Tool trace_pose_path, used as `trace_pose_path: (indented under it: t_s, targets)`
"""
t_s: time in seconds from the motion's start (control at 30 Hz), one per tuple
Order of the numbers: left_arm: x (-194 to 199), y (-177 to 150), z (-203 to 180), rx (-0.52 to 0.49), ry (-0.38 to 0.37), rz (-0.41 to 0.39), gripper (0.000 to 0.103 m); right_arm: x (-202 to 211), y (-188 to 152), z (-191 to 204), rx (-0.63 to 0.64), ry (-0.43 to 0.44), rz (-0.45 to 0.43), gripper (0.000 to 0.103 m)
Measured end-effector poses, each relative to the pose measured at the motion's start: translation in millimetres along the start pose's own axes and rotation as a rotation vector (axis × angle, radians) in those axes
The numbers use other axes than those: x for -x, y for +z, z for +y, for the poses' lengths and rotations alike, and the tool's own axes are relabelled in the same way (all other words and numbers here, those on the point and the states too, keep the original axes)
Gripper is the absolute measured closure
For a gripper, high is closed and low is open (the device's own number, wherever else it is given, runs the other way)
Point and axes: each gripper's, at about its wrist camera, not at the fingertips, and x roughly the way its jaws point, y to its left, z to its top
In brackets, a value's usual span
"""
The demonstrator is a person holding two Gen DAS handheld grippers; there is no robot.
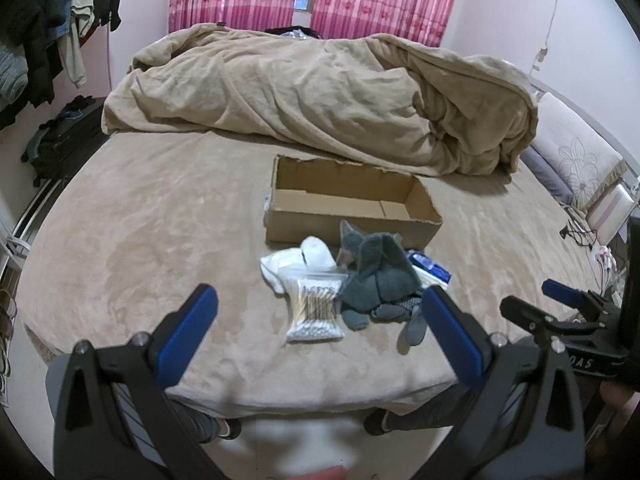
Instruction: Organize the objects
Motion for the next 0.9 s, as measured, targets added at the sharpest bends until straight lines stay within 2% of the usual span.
trace_pose_path:
  t_s: [0.9]
  targets:
    - [0.9, 0.6, -1.4, -0.003, 0.006, -0.013, 0.001, -0.5, -0.1, 0.4, 0.000, 0.001, 0.001, 0.000]
